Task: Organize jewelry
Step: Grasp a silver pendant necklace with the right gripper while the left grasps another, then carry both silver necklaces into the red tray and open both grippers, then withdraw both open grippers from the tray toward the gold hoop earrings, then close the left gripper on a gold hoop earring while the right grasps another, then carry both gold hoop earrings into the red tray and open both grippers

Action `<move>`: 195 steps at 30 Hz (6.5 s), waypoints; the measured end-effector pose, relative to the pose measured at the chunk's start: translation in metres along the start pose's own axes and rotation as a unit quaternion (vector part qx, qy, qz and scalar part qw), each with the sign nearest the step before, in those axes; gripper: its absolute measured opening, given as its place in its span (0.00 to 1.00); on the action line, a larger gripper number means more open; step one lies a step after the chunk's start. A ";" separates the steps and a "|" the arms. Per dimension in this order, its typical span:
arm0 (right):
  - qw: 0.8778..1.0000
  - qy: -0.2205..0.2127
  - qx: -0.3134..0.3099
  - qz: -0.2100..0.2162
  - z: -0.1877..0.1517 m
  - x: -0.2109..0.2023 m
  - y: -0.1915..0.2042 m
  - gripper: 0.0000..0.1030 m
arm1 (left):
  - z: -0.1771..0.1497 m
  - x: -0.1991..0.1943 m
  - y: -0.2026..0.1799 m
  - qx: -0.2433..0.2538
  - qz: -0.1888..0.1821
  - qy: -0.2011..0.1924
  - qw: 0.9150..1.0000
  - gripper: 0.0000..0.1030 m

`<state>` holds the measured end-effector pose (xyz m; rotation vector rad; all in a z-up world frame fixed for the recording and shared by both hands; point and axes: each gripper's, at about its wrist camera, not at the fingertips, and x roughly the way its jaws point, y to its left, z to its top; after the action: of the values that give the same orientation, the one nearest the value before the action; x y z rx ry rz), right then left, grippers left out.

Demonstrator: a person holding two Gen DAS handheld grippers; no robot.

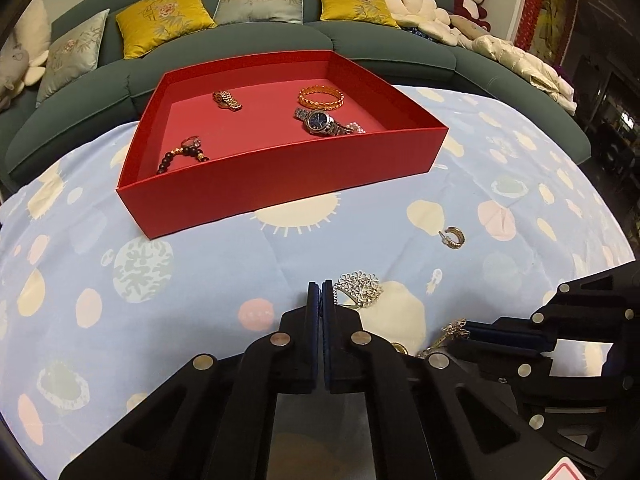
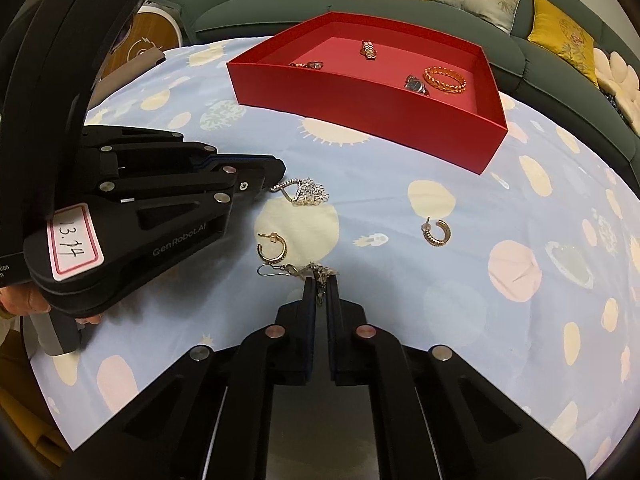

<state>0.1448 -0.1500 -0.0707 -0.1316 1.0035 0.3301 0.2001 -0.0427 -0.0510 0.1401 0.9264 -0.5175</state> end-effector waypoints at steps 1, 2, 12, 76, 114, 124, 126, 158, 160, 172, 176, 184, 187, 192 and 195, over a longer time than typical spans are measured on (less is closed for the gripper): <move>1.000 -0.002 0.002 0.000 0.000 -0.002 -0.001 0.04 | 0.001 -0.003 0.001 -0.005 -0.006 -0.002 1.000 0.00; 1.000 -0.004 0.003 0.001 0.000 -0.005 -0.002 0.03 | 0.002 -0.007 0.002 -0.009 -0.009 -0.007 1.000 0.00; 0.997 -0.067 0.034 0.008 0.021 -0.052 -0.020 0.03 | 0.028 -0.062 0.005 -0.050 -0.029 -0.068 0.996 0.00; 0.967 -0.172 0.189 0.015 0.156 0.007 -0.139 0.29 | 0.157 -0.014 0.093 -0.207 0.097 -0.142 0.963 0.30; 0.997 -0.013 0.073 -0.021 0.013 0.001 -0.067 0.32 | -0.027 -0.022 -0.039 -0.084 0.097 0.021 0.992 0.55; 0.998 -0.003 0.051 -0.024 0.022 0.018 -0.065 0.32 | -0.029 -0.005 -0.044 -0.068 0.096 0.027 0.993 0.55; 0.999 -0.003 0.049 -0.023 0.023 0.018 -0.064 0.30 | -0.029 -0.004 -0.045 -0.062 0.095 0.027 0.993 0.54; 0.986 -0.129 0.099 0.029 0.057 -0.093 -0.077 0.02 | 0.036 -0.131 0.017 -0.148 0.040 -0.115 0.981 0.13; 0.988 -0.117 0.094 0.021 0.055 -0.083 -0.077 0.02 | 0.039 -0.138 0.025 -0.157 0.043 -0.123 0.979 0.13; 0.999 -0.014 0.042 -0.016 0.030 0.011 -0.050 0.42 | 0.035 -0.137 0.034 -0.162 0.052 -0.116 0.979 0.13; 0.999 0.001 0.043 -0.018 0.031 0.022 -0.049 0.30 | 0.033 -0.138 0.034 -0.155 0.054 -0.115 0.980 0.13; 0.999 -0.002 0.046 -0.030 0.032 0.023 -0.047 0.16 | 0.032 -0.139 0.038 -0.158 0.054 -0.111 0.980 0.13; 0.998 -0.013 0.050 -0.027 0.036 0.015 -0.046 0.16 | 0.033 -0.141 0.039 -0.160 0.052 -0.114 0.979 0.13; 0.995 -0.070 0.065 -0.004 0.060 -0.024 -0.046 0.16 | 0.046 -0.134 0.043 -0.155 0.061 -0.116 0.979 0.13; 0.990 -0.116 0.082 0.008 0.085 -0.051 -0.051 0.16 | 0.068 -0.122 0.050 -0.158 0.072 -0.113 0.978 0.13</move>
<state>0.2049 -0.1868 0.0156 0.0632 0.7979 0.2702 0.2142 0.0228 0.0813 -0.1366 0.7587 -0.2416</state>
